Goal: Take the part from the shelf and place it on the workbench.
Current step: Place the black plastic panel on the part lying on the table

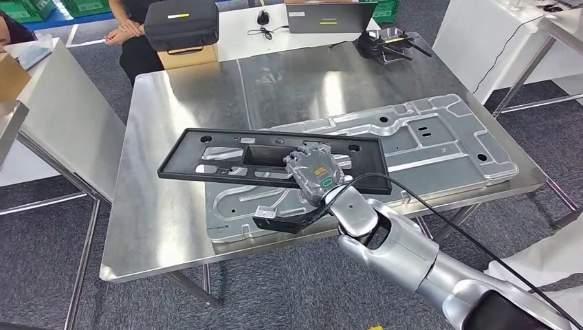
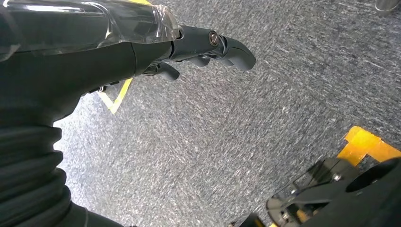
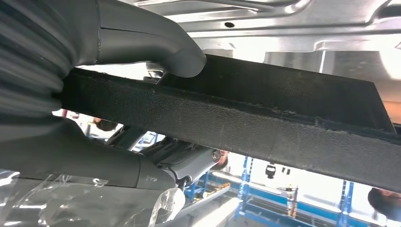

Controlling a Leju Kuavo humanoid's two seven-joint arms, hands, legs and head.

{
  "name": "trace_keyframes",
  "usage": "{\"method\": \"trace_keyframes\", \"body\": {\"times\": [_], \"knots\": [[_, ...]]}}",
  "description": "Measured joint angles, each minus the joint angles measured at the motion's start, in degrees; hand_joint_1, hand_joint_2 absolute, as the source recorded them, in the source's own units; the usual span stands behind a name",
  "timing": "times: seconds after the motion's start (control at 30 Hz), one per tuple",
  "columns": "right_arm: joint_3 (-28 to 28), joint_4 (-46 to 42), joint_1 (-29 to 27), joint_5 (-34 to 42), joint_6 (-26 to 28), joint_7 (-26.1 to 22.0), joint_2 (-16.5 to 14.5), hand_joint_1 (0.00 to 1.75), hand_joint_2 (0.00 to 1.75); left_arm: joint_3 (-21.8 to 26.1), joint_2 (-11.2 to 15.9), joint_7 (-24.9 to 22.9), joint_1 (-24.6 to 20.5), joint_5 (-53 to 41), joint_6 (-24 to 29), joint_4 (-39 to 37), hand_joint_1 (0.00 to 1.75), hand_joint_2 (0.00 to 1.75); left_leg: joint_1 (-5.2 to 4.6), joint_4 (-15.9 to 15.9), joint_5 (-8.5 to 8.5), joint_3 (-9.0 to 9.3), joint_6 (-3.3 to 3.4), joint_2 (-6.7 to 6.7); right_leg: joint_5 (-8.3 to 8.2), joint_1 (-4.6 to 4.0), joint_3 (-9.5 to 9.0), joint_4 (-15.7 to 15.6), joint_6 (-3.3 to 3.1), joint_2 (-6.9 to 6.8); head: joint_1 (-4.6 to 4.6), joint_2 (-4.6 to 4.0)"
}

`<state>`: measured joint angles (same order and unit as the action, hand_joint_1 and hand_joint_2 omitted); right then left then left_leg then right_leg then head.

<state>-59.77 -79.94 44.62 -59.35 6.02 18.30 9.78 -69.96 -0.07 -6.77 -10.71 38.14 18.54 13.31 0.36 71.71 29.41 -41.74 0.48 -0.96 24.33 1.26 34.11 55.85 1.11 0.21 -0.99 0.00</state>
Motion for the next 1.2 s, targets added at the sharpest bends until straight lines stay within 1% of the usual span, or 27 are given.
{"method": "trace_keyframes", "body": {"times": [0.07,0.1,0.13,0.2,0.27,0.3,0.33,0.4,0.43,0.47,0.5,0.53,0.57,0.6,0.63,0.7,0.8,0.83,0.87,0.93,0.97,1.0,1.03,1.1,1.13,1.17,1.2], "knots": [[0.0,0.0,0.1,0.0,0.0,0.0,0.0,1.75,1.75,0.0,0.0,0.0,0.0,0.0,0.0,0.0,0.0,1.75,-0.05,-7.6,-5.1,2.47,0.39,0.09,0.56,0.0,-0.87,0.0,0.24,0.01,0.01,-0.01],[0.0,0.0,0.2,0.0,0.0,-0.1,-0.1,1.75,1.75,0.0,0.0,0.0,-0.1,0.0,0.1,0.0,0.0,1.75,-0.22,-11.6,-6.93,4.14,0.7,0.16,0.86,-0.12,-1.22,0.0,0.47,0.02,-0.01,-0.01],[0.0,0.0,0.3,0.0,0.0,-0.1,-0.1,1.75,1.75,0.0,0.0,0.0,-0.1,0.0,0.1,0.0,0.0,1.75,-0.4,-14.5,-7.9,5.34,1.05,0.24,1.11,-0.21,-1.43,-0.1,0.72,0.03,0.0,-0.01],[0.0,0.0,0.4,0.0,0.1,-0.1,-0.1,1.75,1.75,0.0,0.0,0.0,-0.1,0.0,0.1,0.0,0.0,1.75,-0.79,-16.0,-7.56,6.19,1.66,0.27,1.42,-0.35,-1.55,-0.2,1.25,0.03,0.01,0.0],[0.0,0.0,0.4,0.0,0.1,-0.3,-0.1,1.75,1.75,0.0,0.0,0.0,-0.1,0.0,0.2,0.0,0.0,1.75,-0.68,-16.4,-7.42,6.61,2.19,0.17,1.9,-0.28,-1.69,0.0,1.84,-0.02,0.04,-0.01],[0.0,0.0,0.5,0.0,0.1,-0.3,-0.1,1.75,1.75,0.0,0.0,0.0,-0.1,0.0,0.2,0.0,0.0,1.75,-0.59,-16.6,-7.34,6.96,2.52,0.14,2.58,-0.25,-1.36,1.1,2.06,-0.03,0.05,-0.01],[0.0,0.0,0.6,0.0,0.1,-0.3,-0.2,1.75,1.75,0.0,0.1,0.0,-0.1,0.0,0.2,0.0,0.0,1.75,-0.47,-16.8,-7.27,7.36,2.83,0.12,3.73,-0.25,-0.39,3.4,2.21,-0.03,0.08,-0.01],[0.0,0.0,0.6,0.0,0.1,-0.3,-0.2,1.75,1.75,0.0,0.1,0.0,-0.2,0.0,0.2,0.0,0.0,1.75,-0.54,-16.9,-6.89,7.84,3.48,0.12,6.81,-0.21,3.58,11.0,2.29,-0.02,0.11,0.0],[0.0,0.1,0.5,0.0,0.1,-0.3,-0.2,1.75,1.75,0.0,0.1,0.0,-0.2,0.0,0.2,0.0,0.0,1.75,-0.6,-16.9,-6.7,8.04,3.67,0.09,7.81,-0.21,5.75,14.5,2.33,-0.02,0.12,0.0],[-0.1,0.2,0.4,0.0,0.1,-0.3,-0.1,1.75,1.75,0.0,0.1,0.0,-0.1,0.0,0.2,0.0,0.0,1.75,-0.64,-16.9,-6.48,8.26,3.75,0.03,7.81,-0.21,7.22,16.5,2.36,-0.02,0.13,0.0],[-0.1,0.2,0.2,0.0,0.1,-0.3,-0.1,1.75,1.75,0.0,0.0,0.0,0.0,0.0,0.2,0.0,0.0,1.75,-0.66,-16.9,-6.24,8.53,3.73,-0.06,6.66,-0.2,7.6,16.1,2.33,-0.03,0.13,0.0],[-0.1,0.3,0.2,0.0,0.1,-0.3,-0.1,1.75,1.75,0.0,0.0,0.0,0.0,0.0,0.2,0.0,0.0,1.75,-0.65,-16.8,-5.96,8.87,3.62,-0.16,4.56,-0.18,6.84,13.6,2.26,-0.03,0.14,0.0],[-0.1,0.3,0.2,0.0,0.2,-0.3,-0.1,1.75,1.75,0.0,0.0,0.0,0.0,0.0,0.2,0.0,0.0,1.75,-0.65,-16.8,-5.63,9.24,3.43,-0.24,2.04,-0.17,5.24,9.6,2.17,-0.04,0.14,0.0],[-0.1,0.4,0.3,0.0,0.2,-0.3,-0.1,1.75,1.75,0.0,0.0,0.0,0.0,0.0,0.2,0.0,0.0,1.75,-0.79,-16.7,-5.24,9.52,3.18,-0.29,0.21,-0.21,3.49,5.6,2.06,-0.02,0.14,-0.01],[-0.1,0.4,0.4,0.0,0.2,-0.4,-0.2,1.75,1.75,0.0,0.0,0.0,0.0,0.0,0.2,0.0,0.0,1.75,-0.91,-16.5,-4.9,9.67,2.92,-0.32,-0.9,-0.24,2.14,2.6,1.92,0.0,0.14,-0.01],[-0.1,0.4,0.5,0.1,0.3,-0.4,-0.3,1.75,1.75,0.1,0.0,0.0,-0.1,0.0,0.2,0.0,0.0,1.75,-1.12,-16.4,-4.44,9.73,2.46,-0.31,-0.91,-0.44,1.13,0.4,1.53,0.07,0.13,-0.01],[-0.1,0.6,0.6,0.0,0.4,-0.5,-0.4,1.75,1.75,0.1,0.1,0.0,-0.1,0.0,0.2,0.0,0.0,1.75,-0.9,-15.3,-3.37,9.32,1.73,-0.16,-0.59,-0.26,0.89,0.1,0.68,0.11,0.08,-0.01],[-0.1,0.6,0.7,0.0,0.4,-0.5,-0.4,1.75,1.75,0.1,0.1,0.1,-0.1,0.0,0.2,0.0,0.0,1.75,-0.76,-13.2,-2.32,8.36,1.36,-0.09,-0.49,-0.11,0.73,0.1,0.42,0.1,0.03,0.0],[-0.1,0.6,0.7,0.0,0.5,-0.5,-0.5,1.75,1.75,0.1,0.2,0.1,-0.1,0.0,0.3,0.0,0.0,1.75,-0.57,-9.9,-0.87,6.65,0.96,-0.02,-0.31,-0.05,0.57,0.1,0.2,0.08,-0.02,0.0],[-0.1,0.6,0.7,0.0,0.5,-0.5,-0.5,1.75,1.75,0.1,0.2,0.1,-0.1,0.0,0.3,0.0,0.0,1.75,-0.24,-1.8,1.8,2.14,0.34,0.03,0.09,-0.05,0.24,0.1,-0.06,0.06,-0.08,0.0],[-0.1,0.7,0.6,0.0,0.5,-0.5,-0.5,1.75,1.75,0.1,0.2,0.1,0.1,0.0,0.3,0.0,0.0,1.75,-0.12,0.8,2.05,0.4,0.17,0.04,0.33,-0.05,-0.01,0.1,-0.09,0.07,-0.08,0.0],[-0.2,0.7,0.5,0.0,0.5,-0.5,-0.5,1.75,1.75,0.2,0.2,0.1,0.1,0.0,0.3,0.0,0.0,1.75,-0.04,1.1,1.14,-0.32,0.1,0.05,0.59,-0.05,-0.34,0.1,-0.04,0.08,-0.08,0.0],[-0.2,0.8,0.5,0.0,0.5,-0.5,-0.5,1.75,1.75,0.2,0.2,0.1,0.2,0.0,0.3,0.0,0.0,1.75,0.02,-1.0,-0.88,0.1,0.12,0.08,0.9,-0.04,-0.78,0.1,0.05,0.1,-0.08,0.0],[-0.2,0.8,0.5,0.0,0.5,-0.5,-0.6,1.75,1.75,0.2,0.2,0.1,0.1,0.0,0.3,0.0,0.0,1.75,-0.05,-9.2,-5.9,3.2,0.48,0.18,1.62,-0.08,-1.84,0.0,0.4,0.12,-0.08,-0.01],[-0.2,0.8,0.6,0.0,0.6,-0.5,-0.6,1.75,1.75,0.2,0.2,0.1,0.1,0.0,0.3,0.0,0.0,1.75,-0.22,-12.7,-7.39,4.72,0.78,0.25,1.93,-0.18,-2.19,0.0,0.62,0.13,-0.08,-0.01],[-0.2,0.8,0.7,0.0,0.6,-0.5,-0.6,1.75,1.75,0.2,0.2,0.1,0.1,0.0,0.3,0.0,0.0,1.75,-0.4,-14.8,-7.92,5.67,1.1,0.31,2.15,-0.27,-2.34,0.0,0.86,0.14,-0.09,-0.01],[-0.2,0.8,0.8,0.0,0.7,-0.5,-0.6,1.75,1.75,0.2,0.2,0.1,0.1,0.0,0.3,0.0,0.0,1.75,-0.6,-15.4,-7.56,6.02,1.4,0.35,2.28,-0.33,-2.35,-0.1,1.1,0.14,-0.09,-0.01]]}}
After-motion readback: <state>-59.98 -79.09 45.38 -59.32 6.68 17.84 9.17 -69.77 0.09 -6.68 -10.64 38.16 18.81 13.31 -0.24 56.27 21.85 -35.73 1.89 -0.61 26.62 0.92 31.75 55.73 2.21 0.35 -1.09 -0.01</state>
